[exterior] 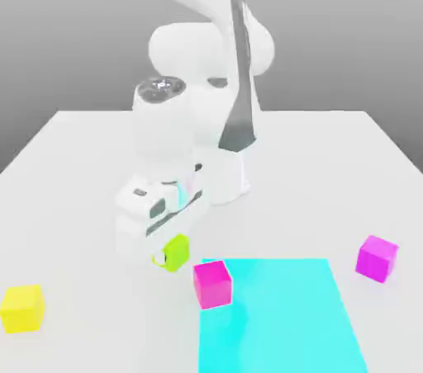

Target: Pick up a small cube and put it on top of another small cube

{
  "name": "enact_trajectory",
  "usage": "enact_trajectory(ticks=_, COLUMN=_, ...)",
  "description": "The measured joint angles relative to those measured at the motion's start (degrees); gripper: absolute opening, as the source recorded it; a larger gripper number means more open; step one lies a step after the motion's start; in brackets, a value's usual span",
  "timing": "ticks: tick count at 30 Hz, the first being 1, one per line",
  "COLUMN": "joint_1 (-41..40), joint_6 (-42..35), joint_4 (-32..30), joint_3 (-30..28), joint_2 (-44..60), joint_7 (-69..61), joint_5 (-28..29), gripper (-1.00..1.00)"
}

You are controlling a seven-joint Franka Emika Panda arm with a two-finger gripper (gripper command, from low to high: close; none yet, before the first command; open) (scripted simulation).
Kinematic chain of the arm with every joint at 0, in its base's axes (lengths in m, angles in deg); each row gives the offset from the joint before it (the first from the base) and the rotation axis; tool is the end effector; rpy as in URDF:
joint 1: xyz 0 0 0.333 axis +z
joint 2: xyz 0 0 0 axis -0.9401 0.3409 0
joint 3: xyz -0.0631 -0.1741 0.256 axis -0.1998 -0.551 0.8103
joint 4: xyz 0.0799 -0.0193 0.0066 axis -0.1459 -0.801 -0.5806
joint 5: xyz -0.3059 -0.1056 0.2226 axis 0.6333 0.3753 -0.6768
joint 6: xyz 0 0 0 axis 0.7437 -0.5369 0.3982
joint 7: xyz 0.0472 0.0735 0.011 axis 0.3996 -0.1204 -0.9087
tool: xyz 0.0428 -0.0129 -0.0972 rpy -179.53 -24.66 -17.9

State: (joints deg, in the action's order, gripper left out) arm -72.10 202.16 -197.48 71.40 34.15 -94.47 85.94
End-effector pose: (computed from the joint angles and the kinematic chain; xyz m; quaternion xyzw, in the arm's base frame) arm 0.3162 -0.0698 0.1867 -0.9968 -0.0798 0.0006 0.0008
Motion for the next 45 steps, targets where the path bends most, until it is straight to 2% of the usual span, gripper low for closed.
enact_trajectory(ticks=20, joint_1=-0.77, joint_6=-2.35, joint_4=14.15, joint_3=1.58, joint_2=12.59, joint_7=27.08, joint_5=-25.8, gripper=-1.0)
enact_trajectory(ticks=26, joint_1=-0.74, joint_6=-3.75, joint_4=19.02, joint_3=1.73, joint_2=16.15, joint_7=36.66, joint_5=-31.78, gripper=-1.0)
enact_trajectory(ticks=32, joint_1=9.75, joint_6=-6.84, joint_4=23.77, joint_3=2.87, joint_2=14.92, joint_7=52.43, joint_5=-25.47, gripper=-1.0)
enact_trajectory(ticks=39, joint_1=19.21, joint_6=-9.24, joint_4=21.02, joint_3=8.83, joint_2=9.58, joint_7=54.58, joint_5=-14.39, gripper=-1.0)
enact_trajectory(ticks=45, joint_1=28.53, joint_6=-11.88, joint_4=18.5, joint_3=14.68, joint_2=5.19, joint_7=53.21, joint_5=-7.67, gripper=-1.0)
